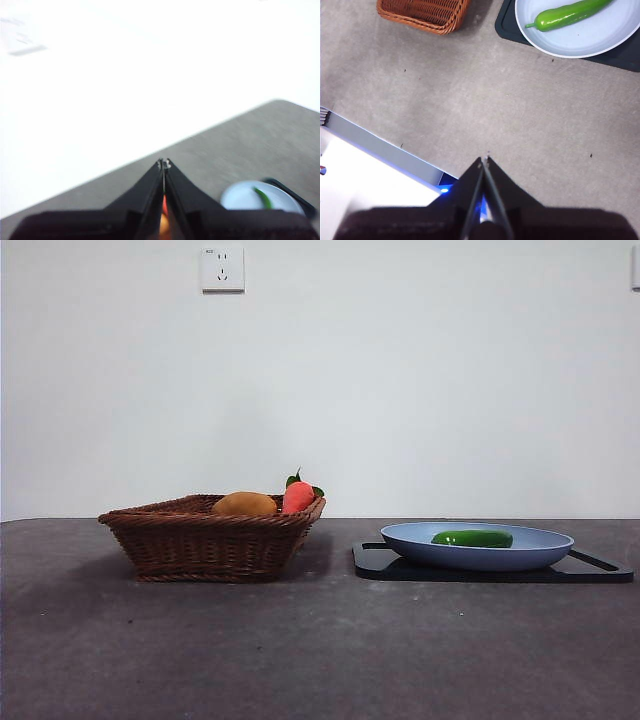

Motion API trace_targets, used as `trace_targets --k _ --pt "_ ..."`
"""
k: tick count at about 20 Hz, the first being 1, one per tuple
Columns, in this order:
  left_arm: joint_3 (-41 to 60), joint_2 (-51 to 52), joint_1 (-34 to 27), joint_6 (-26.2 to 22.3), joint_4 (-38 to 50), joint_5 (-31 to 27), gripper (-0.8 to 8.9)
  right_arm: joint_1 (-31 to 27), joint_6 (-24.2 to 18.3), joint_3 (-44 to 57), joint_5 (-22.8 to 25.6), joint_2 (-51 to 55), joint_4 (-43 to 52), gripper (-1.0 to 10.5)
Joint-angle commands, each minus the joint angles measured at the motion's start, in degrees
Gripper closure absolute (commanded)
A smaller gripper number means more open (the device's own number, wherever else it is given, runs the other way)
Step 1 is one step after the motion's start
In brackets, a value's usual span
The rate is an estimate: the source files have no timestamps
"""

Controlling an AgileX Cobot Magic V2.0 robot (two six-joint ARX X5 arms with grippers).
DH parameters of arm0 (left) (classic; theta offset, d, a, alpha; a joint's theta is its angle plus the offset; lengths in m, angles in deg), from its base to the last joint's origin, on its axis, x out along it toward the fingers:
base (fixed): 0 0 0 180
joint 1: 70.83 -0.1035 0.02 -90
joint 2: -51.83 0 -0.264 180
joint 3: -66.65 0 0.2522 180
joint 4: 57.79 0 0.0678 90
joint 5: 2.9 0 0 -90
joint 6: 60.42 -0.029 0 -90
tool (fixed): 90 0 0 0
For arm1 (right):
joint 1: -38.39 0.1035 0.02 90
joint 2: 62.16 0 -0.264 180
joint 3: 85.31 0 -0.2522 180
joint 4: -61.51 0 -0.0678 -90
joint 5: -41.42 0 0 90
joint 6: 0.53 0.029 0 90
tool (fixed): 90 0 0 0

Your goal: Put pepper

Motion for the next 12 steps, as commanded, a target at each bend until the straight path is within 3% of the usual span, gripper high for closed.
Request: trace_targets --k 1,5,12 --pt "-0.20 3.10 -7.63 -0.76 0.55 2.34 8.06 0.04 0.35 -1.11 0.09 -0.35 -0.37 9.4" --pt "10.88 13.35 -18.36 -0.76 8.07 2.29 8.06 0.04 0.33 -1.11 0.11 -0.35 -0.37 9.4" --pt "49.33 35.95 -28.83 0.15 32.09 1.99 8.06 0.04 0.35 -1.11 0.11 -0.35 -0.37 9.4"
